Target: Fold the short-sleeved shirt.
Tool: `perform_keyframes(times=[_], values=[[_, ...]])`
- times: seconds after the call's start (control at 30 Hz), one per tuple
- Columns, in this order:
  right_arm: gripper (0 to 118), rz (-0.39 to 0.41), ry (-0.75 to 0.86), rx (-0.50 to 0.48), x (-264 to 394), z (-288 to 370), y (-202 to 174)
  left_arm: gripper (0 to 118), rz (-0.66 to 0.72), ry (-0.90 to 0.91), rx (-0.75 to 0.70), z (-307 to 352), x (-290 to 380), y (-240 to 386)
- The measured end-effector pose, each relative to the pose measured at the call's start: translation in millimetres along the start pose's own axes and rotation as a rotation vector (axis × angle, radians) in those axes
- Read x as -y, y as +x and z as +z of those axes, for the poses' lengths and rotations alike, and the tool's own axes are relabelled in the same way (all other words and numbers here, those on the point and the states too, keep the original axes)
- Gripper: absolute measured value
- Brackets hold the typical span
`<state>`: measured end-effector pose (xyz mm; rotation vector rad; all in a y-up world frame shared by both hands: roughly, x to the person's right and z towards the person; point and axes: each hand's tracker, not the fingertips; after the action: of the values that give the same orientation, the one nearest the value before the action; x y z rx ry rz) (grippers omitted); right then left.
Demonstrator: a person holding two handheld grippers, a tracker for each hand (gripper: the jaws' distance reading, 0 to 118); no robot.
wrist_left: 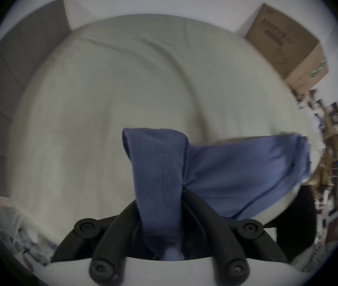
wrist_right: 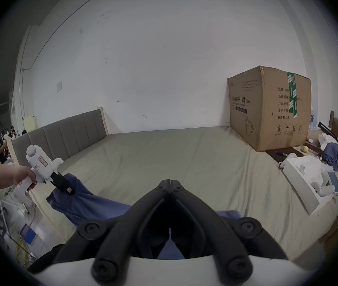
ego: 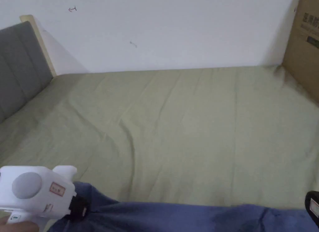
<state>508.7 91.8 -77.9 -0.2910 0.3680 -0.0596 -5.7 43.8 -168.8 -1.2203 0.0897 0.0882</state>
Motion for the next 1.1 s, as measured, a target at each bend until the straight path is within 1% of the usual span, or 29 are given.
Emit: perform_keyframes(times=[0.07, 0.1, 0.2, 0.3, 0.37, 0.4, 0.43, 0.47, 0.5, 0.53, 0.57, 0.6, 0.63, 0.73, 0.77, 0.8, 0.83, 0.87, 0.9, 0.93, 0.97, 1.03, 1.07, 1.1], values=[[0, -0.024, 0.003, -0.007, 3, 3, 4, 4, 0.097, -0.025, -0.002, 2, 1, -4], [0, -0.030, 0.001, -0.009, 5, 4, 6, 4, 0.115, -0.029, 0.035, 2, -2, -3], [0, -0.043, -0.003, -0.019, 8, 8, 14, 4, 0.056, -0.033, 0.128, 4, -10, 41], [0, -0.053, -0.009, -0.015, 8, 12, 22, 4, 0.049, -0.063, 0.289, -6, -23, 102], [0, -0.070, -0.010, -0.002, 8, 17, 28, 8, 0.032, -0.077, 0.469, -18, -28, 153], [0, -0.078, -0.010, 0.002, 9, 18, 30, 20, 0.044, -0.084, 0.546, -23, -31, 170], [0, -0.085, -0.011, 0.005, 8, 20, 34, 58, 0.088, -0.121, 0.660, -29, -32, 186], [0, -0.090, -0.010, 0.014, 8, 21, 36, 93, 0.128, -0.136, 0.705, -34, -34, 197], [0, -0.093, -0.008, 0.022, 8, 22, 38, 117, 0.139, -0.150, 0.735, -36, -30, 206], [0, -0.098, -0.009, 0.026, 8, 24, 41, 114, 0.132, -0.167, 0.736, -36, -30, 211], [0, -0.105, -0.006, 0.030, 8, 25, 42, 113, 0.124, -0.116, 0.703, -31, -33, 205], [0, -0.113, -0.003, 0.035, 8, 26, 44, 113, 0.127, -0.115, 0.700, -27, -35, 202], [0, -0.120, 0.000, 0.037, 9, 26, 45, 113, 0.126, -0.097, 0.667, -20, -26, 198], [0, -0.135, -0.009, 0.031, 12, 22, 46, 112, 0.166, -0.034, 0.552, -6, -16, 170], [0, -0.137, -0.014, 0.027, 13, 20, 45, 108, 0.193, -0.035, 0.535, -7, -12, 164], [0, -0.139, -0.017, 0.024, 14, 19, 45, 90, 0.185, -0.047, 0.554, -7, -8, 158], [0, -0.143, -0.019, 0.016, 15, 18, 43, 38, 0.173, -0.056, 0.564, -8, -3, 154], [0, -0.143, -0.022, 0.010, 15, 17, 42, 8, 0.171, -0.053, 0.561, -9, 2, 154], [0, -0.142, -0.025, 0.003, 16, 17, 41, 8, 0.136, -0.049, 0.518, -16, 1, 151], [0, -0.138, -0.028, -0.003, 17, 17, 39, 0, 0.093, -0.055, 0.462, -21, 5, 159], [0, -0.133, -0.030, -0.007, 17, 17, 38, 0, 0.072, -0.053, 0.431, -23, 8, 164], [0, -0.121, -0.036, -0.013, 17, 18, 37, 0, 0.033, -0.093, 0.509, -49, 5, 171], [0, -0.116, -0.037, -0.014, 17, 19, 37, 0, 0.013, -0.107, 0.493, -58, 3, 180], [0, -0.112, -0.039, -0.015, 17, 20, 37, 0, -0.046, -0.073, 0.434, -66, 0, 188]])
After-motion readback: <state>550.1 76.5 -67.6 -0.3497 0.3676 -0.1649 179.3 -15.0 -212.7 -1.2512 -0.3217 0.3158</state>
